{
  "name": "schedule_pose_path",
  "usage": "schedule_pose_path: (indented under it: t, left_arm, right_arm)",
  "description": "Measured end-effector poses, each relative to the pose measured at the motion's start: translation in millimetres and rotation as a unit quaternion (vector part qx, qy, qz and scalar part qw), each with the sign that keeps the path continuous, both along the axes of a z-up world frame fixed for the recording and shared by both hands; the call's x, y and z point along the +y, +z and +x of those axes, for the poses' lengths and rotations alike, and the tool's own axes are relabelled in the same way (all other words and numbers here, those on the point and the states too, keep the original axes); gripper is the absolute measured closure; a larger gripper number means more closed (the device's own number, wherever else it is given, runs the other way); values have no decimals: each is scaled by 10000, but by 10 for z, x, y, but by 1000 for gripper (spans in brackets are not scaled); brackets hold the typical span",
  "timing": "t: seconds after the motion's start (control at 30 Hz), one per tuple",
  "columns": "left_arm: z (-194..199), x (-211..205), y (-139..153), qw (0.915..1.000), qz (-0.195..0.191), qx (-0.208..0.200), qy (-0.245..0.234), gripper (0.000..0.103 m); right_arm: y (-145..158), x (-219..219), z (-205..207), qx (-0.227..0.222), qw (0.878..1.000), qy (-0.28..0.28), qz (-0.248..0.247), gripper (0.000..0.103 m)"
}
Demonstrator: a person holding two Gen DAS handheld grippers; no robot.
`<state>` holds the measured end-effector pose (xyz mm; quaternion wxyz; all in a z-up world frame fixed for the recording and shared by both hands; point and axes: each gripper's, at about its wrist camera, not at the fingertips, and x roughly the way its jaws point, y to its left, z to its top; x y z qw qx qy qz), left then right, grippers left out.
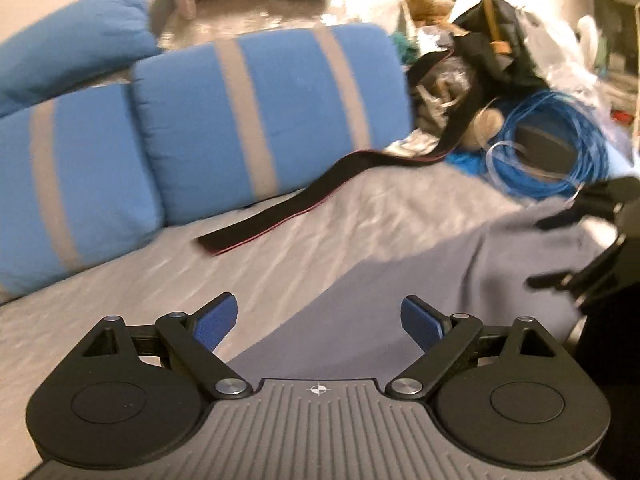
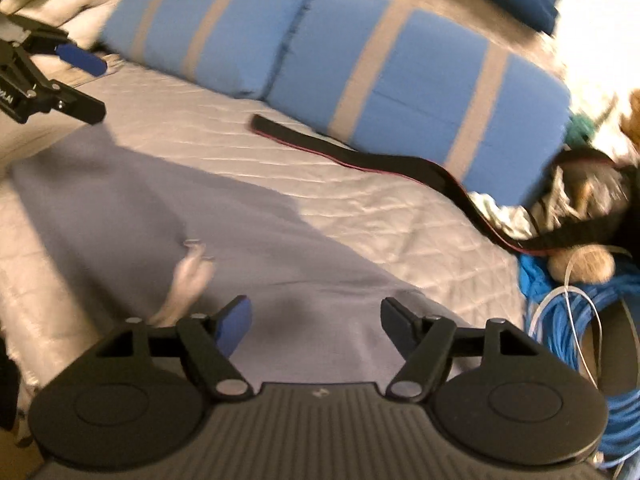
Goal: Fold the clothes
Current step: 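Open the right gripper and lay the folded end on the pants, then grasp the sweatpants leg end with the left gripper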
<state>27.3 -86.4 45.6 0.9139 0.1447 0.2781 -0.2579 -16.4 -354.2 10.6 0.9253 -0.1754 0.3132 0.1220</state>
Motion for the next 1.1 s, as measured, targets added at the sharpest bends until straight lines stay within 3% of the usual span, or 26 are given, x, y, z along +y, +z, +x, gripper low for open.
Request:
schedule_pose_path:
  t: [0.07, 0.2, 0.4, 0.47, 0.57, 0.7, 0.77, 0.87, 0.9, 0.97, 1.03, 1.1]
  left_arm:
    - [210, -241, -60, 9998, -70, 84, -170, 13]
    - [631, -395, -305, 9972, -276, 696, -20, 13]
    - [1262, -589, -686, 9841, -590, 1653, 258, 24]
    - [1472, -654, -812, 9774, -694, 1968, 351, 41]
    - [1787, -751, -1003, 9649, -847, 2436, 488, 48]
    - [1835, -792, -1090, 9615, -661, 2607, 560, 59]
    - [1854, -787, -1101, 9589, -659, 2698, 588, 75]
    - [1857, -778, -1095, 9540, -719, 2854, 566, 91]
    - [1851, -790, -1094, 9540, -701, 2860, 568, 92]
    - [1841, -821, -1096, 9549, -643, 2840, 579, 96]
    - [1861, -842, -1096, 9553, -658, 2814, 628, 97]
    - [1866, -820, -1085, 9566, -711, 2736, 714, 98]
  right_arm:
    - [-24, -162, 113, -11, 9996, -193, 189, 24]
    - [-35, -512, 232, -197, 9974, -543, 433, 24]
    - [-48, -1097, 348, -369, 9905, -1045, 819, 22]
    - [-57, -1289, 357, -369, 9877, -1217, 910, 22]
    - [-90, -1578, 381, -322, 9814, -1493, 1162, 21]
    - [-170, -1881, 394, -119, 9697, -1767, 1685, 21]
    - [-212, -2022, 399, -6, 9607, -1913, 2013, 21]
    - [-287, -2166, 419, 230, 9404, -2119, 2650, 22]
    - [-309, -2204, 431, 311, 9320, -2186, 2873, 24]
    - [-338, -2248, 449, 419, 9188, -2295, 3183, 69]
    - [-358, -2257, 460, 458, 9130, -2388, 3277, 86]
    - [-378, -2265, 472, 496, 9069, -2480, 3370, 90]
